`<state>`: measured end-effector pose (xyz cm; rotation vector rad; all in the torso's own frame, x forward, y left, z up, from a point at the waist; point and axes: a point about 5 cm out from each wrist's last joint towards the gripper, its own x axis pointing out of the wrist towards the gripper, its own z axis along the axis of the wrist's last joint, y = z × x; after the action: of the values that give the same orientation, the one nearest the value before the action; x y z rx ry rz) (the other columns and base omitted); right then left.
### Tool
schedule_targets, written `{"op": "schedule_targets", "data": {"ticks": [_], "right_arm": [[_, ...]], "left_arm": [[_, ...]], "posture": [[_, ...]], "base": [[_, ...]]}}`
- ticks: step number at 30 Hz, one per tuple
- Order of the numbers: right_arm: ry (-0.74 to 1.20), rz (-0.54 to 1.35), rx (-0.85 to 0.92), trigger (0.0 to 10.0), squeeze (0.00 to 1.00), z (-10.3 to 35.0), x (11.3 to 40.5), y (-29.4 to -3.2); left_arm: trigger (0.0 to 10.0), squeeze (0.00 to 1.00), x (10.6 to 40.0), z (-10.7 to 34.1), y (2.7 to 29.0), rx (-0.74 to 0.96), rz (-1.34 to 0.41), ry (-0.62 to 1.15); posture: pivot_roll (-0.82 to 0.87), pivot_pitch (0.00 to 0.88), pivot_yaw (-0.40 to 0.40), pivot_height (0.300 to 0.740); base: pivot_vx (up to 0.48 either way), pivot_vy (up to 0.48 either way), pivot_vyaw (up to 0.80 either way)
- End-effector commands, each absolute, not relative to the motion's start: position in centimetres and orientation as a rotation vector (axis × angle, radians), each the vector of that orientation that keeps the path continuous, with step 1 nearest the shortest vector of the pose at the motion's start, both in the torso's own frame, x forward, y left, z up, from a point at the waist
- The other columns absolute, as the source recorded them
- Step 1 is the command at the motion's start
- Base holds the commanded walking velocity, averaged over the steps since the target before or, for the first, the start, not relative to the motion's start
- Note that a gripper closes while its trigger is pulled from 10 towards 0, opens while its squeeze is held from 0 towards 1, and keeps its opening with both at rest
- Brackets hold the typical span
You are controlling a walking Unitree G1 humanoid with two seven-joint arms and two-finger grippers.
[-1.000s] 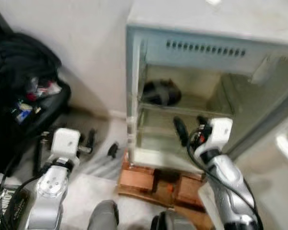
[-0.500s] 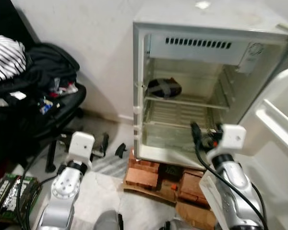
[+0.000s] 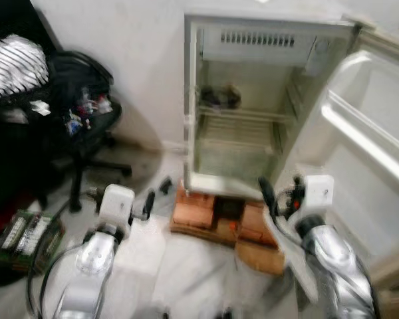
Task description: Restocking fridge
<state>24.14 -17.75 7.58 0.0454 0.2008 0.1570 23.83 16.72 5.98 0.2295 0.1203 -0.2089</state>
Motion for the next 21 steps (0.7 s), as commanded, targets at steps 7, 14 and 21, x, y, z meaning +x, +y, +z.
{"op": "schedule_targets", "data": {"ticks": [7, 14, 21], "right_arm": [[0.119, 0.084, 0.113, 10.0, 0.00, 8.4, 24.7, -17.7], [0.061, -0.028, 0.139, 10.0, 0.00, 9.3, 24.9, -18.0], [0.056, -0.024, 0.094, 10.0, 0.00, 9.2, 24.6, -18.1]], "left_arm": [[10.0, 0.00, 23.6, 6.5, 17.5, 0.236, -0.180, 0.102], [10.0, 0.00, 23.3, 7.2, 17.5, 0.212, -0.188, 0.064], [10.0, 0.00, 22.9, 7.1, 17.0, 0.203, -0.225, 0.077]], "posture": [[0.02, 0.024, -0.042, 0.740], [0.03, 0.027, -0.049, 0.740], [0.02, 0.064, -0.054, 0.740]], "base": [[-0.331, 0.000, 0.00], [0.000, 0.000, 0.00], [0.000, 0.000, 0.00]]}}
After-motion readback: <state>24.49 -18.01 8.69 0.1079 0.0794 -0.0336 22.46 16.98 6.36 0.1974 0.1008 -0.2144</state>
